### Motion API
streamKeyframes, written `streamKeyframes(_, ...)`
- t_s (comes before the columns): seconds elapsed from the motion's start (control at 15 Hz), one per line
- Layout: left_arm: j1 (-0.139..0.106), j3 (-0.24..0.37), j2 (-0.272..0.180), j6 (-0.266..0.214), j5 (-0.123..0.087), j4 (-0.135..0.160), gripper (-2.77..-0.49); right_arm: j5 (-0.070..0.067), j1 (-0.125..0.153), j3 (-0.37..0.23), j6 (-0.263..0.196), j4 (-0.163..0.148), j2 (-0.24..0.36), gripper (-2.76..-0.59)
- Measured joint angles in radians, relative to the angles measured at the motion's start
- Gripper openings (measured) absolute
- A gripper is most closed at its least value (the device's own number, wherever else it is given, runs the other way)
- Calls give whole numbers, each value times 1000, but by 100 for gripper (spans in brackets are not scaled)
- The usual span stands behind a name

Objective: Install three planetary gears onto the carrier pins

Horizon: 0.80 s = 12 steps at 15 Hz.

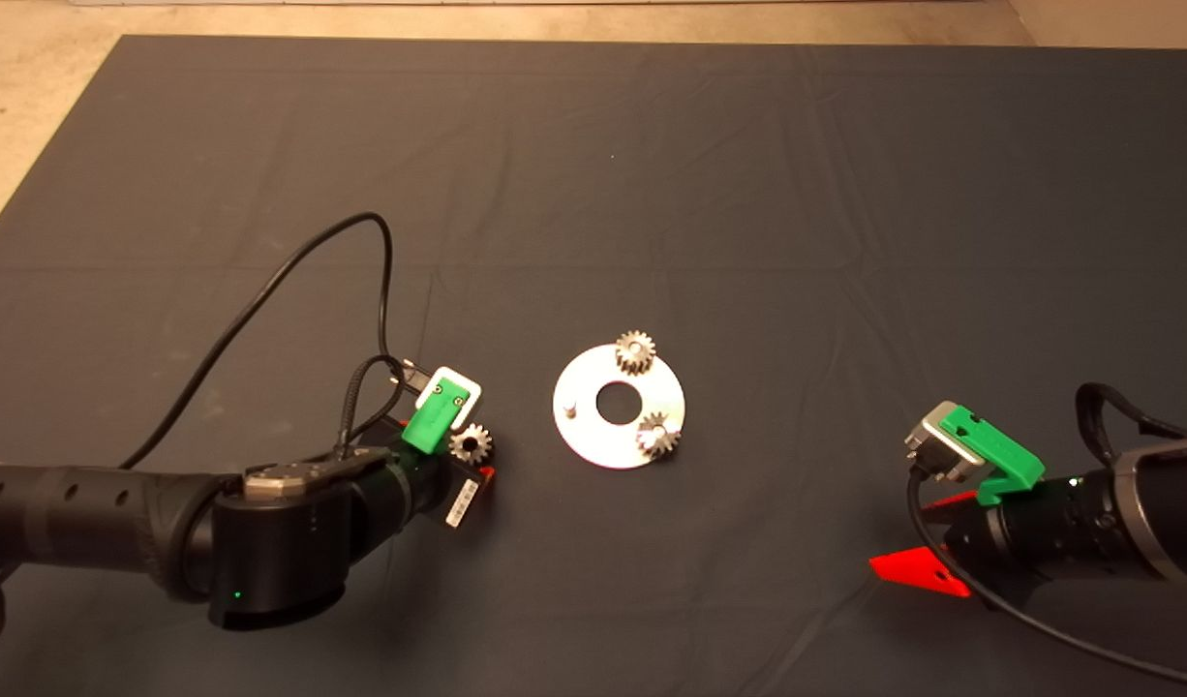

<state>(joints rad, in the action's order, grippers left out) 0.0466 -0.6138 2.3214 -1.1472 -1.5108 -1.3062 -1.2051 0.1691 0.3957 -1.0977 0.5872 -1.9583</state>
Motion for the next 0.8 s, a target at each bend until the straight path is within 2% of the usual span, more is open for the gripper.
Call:
streamKeyframes(0.2, 5, -3, 3, 0, 13, -11, -119, 0, 0, 0, 0, 0, 6, -130)
streamKeyframes(0.33, 17, -5, 6, 0, 14, -10, -127, -1, 0, 0, 0, 0, 19, -130)
streamKeyframes(0.6, 16, -7, 19, 0, 16, -13, -129, -1, -11, 0, 0, 0, 19, -130)
streamKeyframes(0.67, 16, -7, 20, 0, 17, -12, -140, -1, -11, 0, 6, 0, 19, -130)
streamKeyframes(0.8, 16, -7, 20, 0, 17, -13, -144, 0, -11, 0, 8, 0, 25, -130)
